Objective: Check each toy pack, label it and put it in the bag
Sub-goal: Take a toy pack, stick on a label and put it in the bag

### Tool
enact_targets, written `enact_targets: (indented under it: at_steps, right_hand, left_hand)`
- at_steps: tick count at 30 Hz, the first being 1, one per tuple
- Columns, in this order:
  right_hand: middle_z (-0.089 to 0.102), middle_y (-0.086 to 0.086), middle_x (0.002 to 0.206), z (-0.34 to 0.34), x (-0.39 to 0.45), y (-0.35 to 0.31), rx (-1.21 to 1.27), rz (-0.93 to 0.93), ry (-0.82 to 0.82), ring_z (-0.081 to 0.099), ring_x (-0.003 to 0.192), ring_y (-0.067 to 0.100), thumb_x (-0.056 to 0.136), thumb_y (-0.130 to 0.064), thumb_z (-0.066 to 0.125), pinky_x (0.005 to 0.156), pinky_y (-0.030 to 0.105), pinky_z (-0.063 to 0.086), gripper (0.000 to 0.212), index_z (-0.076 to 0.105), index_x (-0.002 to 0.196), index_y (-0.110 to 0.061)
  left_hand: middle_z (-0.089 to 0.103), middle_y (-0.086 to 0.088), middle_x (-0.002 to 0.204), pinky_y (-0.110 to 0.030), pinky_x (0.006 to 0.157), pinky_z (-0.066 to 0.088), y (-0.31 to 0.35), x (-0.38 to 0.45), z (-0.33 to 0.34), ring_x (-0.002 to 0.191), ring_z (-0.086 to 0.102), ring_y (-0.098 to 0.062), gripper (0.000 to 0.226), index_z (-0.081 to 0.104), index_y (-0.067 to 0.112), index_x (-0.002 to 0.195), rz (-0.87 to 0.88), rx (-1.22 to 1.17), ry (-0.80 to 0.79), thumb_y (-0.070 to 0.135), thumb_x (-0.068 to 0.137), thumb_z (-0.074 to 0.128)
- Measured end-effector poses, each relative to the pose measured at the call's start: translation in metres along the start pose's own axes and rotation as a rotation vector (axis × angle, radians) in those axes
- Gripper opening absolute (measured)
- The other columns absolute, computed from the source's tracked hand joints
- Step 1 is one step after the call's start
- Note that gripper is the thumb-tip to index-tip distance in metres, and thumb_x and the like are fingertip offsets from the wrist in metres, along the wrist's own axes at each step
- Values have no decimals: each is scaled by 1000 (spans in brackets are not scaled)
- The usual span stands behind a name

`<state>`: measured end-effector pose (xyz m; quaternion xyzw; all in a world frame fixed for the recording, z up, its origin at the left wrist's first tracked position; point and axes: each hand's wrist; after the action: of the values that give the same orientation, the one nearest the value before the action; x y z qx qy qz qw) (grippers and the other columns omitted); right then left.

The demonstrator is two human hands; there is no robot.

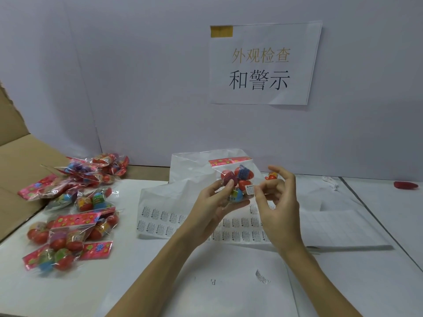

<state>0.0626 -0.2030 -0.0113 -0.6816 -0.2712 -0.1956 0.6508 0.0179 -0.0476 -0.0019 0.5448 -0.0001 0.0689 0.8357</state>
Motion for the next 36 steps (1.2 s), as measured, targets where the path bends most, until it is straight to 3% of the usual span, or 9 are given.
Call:
enact_targets:
  at_steps: [4, 9, 16, 20, 24, 27, 30, 32, 36]
  right_hand:
    - [67, -4, 93, 1, -2, 0, 4, -8, -17, 70, 93, 11, 96, -9, 70, 83, 12, 54, 49, 47, 135, -26]
    - [66, -6, 93, 3, -3, 0, -28, -17, -49, 69, 92, 9, 95, -9, 71, 84, 11, 53, 51, 46, 135, -30]
    - [66, -6, 93, 4, -4, -1, -47, -4, -43, 68, 92, 8, 95, -11, 72, 83, 11, 54, 50, 46, 134, -29]
    - [66, -8, 93, 4, -4, -1, -48, 1, -46, 69, 92, 8, 95, -11, 73, 83, 11, 54, 51, 46, 133, -30]
    - [64, -14, 97, 6, -5, 1, -114, 18, -5, 66, 93, 4, 91, -22, 77, 76, 7, 52, 51, 47, 131, -32]
    - [60, -12, 106, 2, -1, 7, -140, 151, 65, 65, 93, 9, 92, -28, 76, 70, 12, 56, 43, 49, 126, -31]
    - [70, -4, 90, -3, 5, 8, 69, 393, -47, 69, 77, 12, 98, -38, 65, 64, 21, 57, 25, 59, 120, -26]
    - [67, -2, 73, -1, 4, 6, 191, 455, -172, 61, 61, 15, 91, -55, 62, 58, 25, 53, 39, 65, 116, -25]
    - [60, -1, 68, 2, 2, 7, 215, 438, -242, 49, 53, 13, 103, -38, 55, 49, 22, 46, 26, 71, 110, -18]
  left_hand:
    - [76, -9, 118, -29, 88, 60, -2, 0, 2, 113, 73, -28, 52, 61, 13, 134, 34, 68, 23, 34, 88, 74]
    - [75, -10, 119, -37, 95, 60, -7, 1, 2, 110, 74, -27, 63, 59, 13, 137, 82, 184, 80, 30, 81, 83]
    - [76, -6, 118, -31, 88, 61, -8, 3, -1, 108, 75, -25, 62, 60, 18, 134, 103, 197, 86, 34, 79, 84]
    - [78, 3, 110, -23, 79, 60, -9, 2, -2, 104, 76, -21, 48, 65, 27, 125, 128, 208, 94, 33, 81, 83]
    - [77, 3, 112, -28, 84, 62, -10, 3, -3, 104, 76, -22, 48, 64, 27, 127, 174, 270, 114, 37, 84, 82]
    - [77, 4, 113, -32, 89, 62, -9, 3, -5, 105, 76, -22, 52, 63, 31, 127, 162, 277, 135, 43, 80, 82]
    - [78, 0, 112, -29, 85, 61, -9, 3, -5, 104, 76, -23, 43, 64, 28, 125, 153, 264, 108, 36, 85, 79]
    - [78, -6, 113, -32, 87, 62, -9, 2, -4, 106, 75, -27, 42, 64, 21, 129, 164, 245, 75, 31, 90, 77]
    - [77, -12, 114, -34, 87, 62, -7, 1, -4, 107, 74, -30, 47, 63, 11, 131, 162, 208, 56, 29, 90, 76]
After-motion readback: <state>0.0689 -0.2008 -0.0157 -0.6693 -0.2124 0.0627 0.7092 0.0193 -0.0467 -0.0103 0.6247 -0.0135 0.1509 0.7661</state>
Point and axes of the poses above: each hand's wrist, its own x-axis towards the middle knuckle, its own z-axis out of the palm, y = z × x
